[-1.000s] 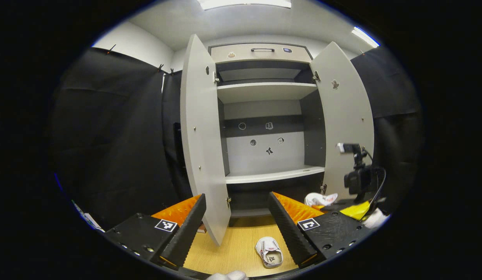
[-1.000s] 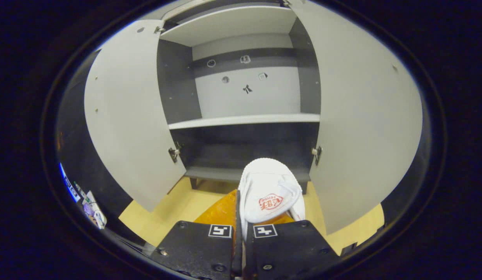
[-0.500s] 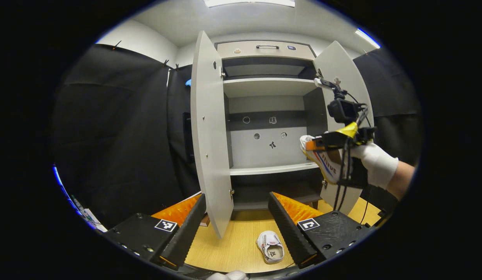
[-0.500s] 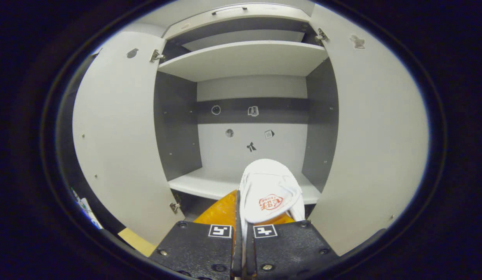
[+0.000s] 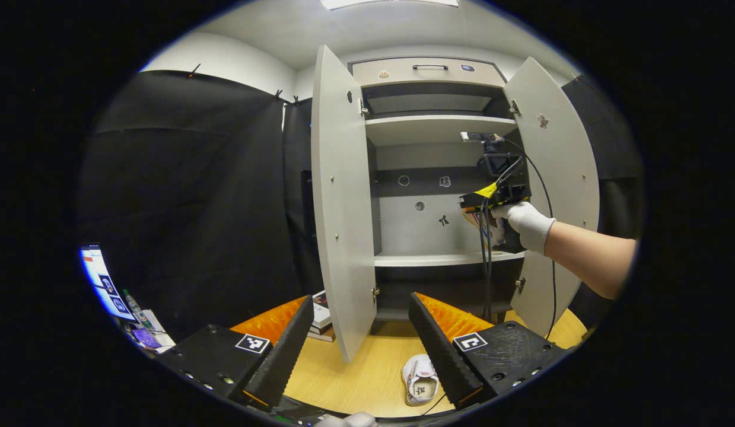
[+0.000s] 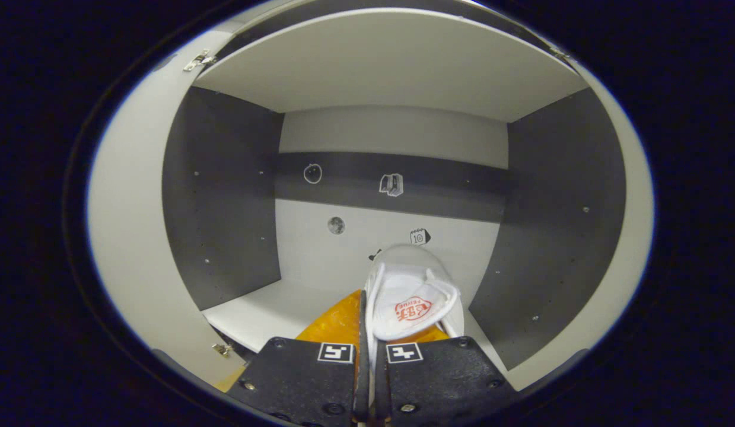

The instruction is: Grab one shoe with the right hand and put it into the shoe cabinet, grab the other shoe with the left hand and put it into the shoe cabinet; then close the right door with the right hand and the left door with the left hand.

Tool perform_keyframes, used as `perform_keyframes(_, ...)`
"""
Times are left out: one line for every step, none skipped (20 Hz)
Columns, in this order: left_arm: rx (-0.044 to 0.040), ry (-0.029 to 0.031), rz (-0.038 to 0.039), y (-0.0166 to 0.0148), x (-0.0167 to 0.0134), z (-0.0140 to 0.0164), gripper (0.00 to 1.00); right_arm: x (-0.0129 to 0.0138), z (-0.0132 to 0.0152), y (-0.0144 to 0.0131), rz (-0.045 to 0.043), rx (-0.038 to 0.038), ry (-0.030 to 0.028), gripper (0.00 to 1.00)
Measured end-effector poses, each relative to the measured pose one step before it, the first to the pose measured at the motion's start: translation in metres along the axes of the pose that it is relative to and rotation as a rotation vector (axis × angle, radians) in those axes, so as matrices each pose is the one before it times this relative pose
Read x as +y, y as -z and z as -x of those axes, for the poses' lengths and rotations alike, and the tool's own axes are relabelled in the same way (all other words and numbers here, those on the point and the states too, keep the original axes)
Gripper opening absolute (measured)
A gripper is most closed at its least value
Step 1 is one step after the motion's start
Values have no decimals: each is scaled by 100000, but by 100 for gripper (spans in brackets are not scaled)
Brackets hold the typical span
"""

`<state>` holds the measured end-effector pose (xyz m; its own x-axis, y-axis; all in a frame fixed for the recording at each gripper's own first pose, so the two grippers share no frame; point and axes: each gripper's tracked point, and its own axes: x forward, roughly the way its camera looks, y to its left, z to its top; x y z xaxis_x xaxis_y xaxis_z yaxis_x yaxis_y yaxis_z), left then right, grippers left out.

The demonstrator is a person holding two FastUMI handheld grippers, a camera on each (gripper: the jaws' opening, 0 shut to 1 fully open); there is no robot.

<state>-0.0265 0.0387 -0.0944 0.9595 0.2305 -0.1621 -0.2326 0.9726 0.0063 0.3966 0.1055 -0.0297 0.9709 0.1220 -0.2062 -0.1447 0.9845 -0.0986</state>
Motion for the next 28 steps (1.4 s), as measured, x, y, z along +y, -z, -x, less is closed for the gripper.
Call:
perform_keyframes(430,-1881,-35,0,126,-78,97,-36,-1565,462,595,1376,135,7)
perform_keyframes(308,-1438,171,-61,27,-134,97,-157,-1372,359,541,1155,249,7)
perform_keyframes(887,-988,212,71,-26,-84,97,-90,-1371,510,221,1930,256,7)
perform_keyframes(319,-1022,131,34,4,-79,96,-1,-1053,667,-470,2513,-23,7)
perform_keyframes(348,-789,59,-83,3,-112,96,-29,-913,690,-1760,2701,-102,7)
perform_keyframes(240,-608,-89,-22,-63,-43,96,-182,-765,933,-935,3397,493,7)
perform_keyframes(-103,-502,-260,-77,-84,25,96,-185,-506,944,-237,3742,793,7)
perform_keyframes(-64,-220,-462,-101,-83,8,96,-87,-477,688,-685,3181,219,7)
perform_keyframes(-124,-429,-565,-30,84,-89,96,154,-868,252,-1157,1887,-197,7)
perform_keyframes(-56,-225,-416,-68,86,18,96,-47,-320,129,-999,2509,415,7)
perform_keyframes(-259,-270,-74,-25,-43,58,96,-60,-343,322,-1760,3186,287,7)
perform_keyframes(-253,-5,179,22,-9,-35,96,47,-370,321,-1871,3446,-237,8)
perform_keyframes(19,-90,294,132,16,54,96,-127,-331,369,-1802,3520,-125,7)
perform_keyframes(-138,-120,278,9,89,-42,96,-44,-336,397,-1579,3010,-685,11)
perform_keyframes(262,-9,218,-9,107,15,96,-86,-495,488,-1253,3321,-229,11)
perform_keyframes(-47,-150,98,-46,105,1,96,-159,-193,537,-408,3445,461,12)
perform_keyframes(63,-258,138,54,150,-6,96,254,-69,422,-601,2054,-1833,14)
perform_keyframes(-206,-40,90,1,17,-143,96,234,107,2,376,32,-446,21)
perform_keyframes(-124,-241,98,9,234,-31,96,139,302,-225,265,-646,-293,27)
perform_keyframes(-164,-51,132,51,182,62,96,252,477,-85,-598,-428,-755,42)
perform_keyframes(-298,81,285,-19,184,84,96,126,460,39,-2118,-1110,-308,51)
perform_keyframes(-294,302,235,-3,136,50,96,73,617,-264,-1991,-2073,-130,58)
perform_keyframes(-294,119,-55,-153,317,116,96,50,741,-413,-1336,-3101,-526,59)
perform_keyframes(-316,101,-148,-188,242,56,96,-214,1031,-793,-734,-3919,848,63)
perform_keyframes(-198,315,18,-99,165,-73,96,-275,1133,-671,-12,-4485,982,63)
perform_keyframes(207,394,178,-2,189,-90,96,-131,1392,-779,802,-4571,696,71)
perform_keyframes(-347,571,198,-98,59,15,96,-186,1407,-1005,837,-5624,637,78)
perform_keyframes(-253,752,14,-189,-7,-63,96,-254,1567,-1013,1055,-5319,1003,87)
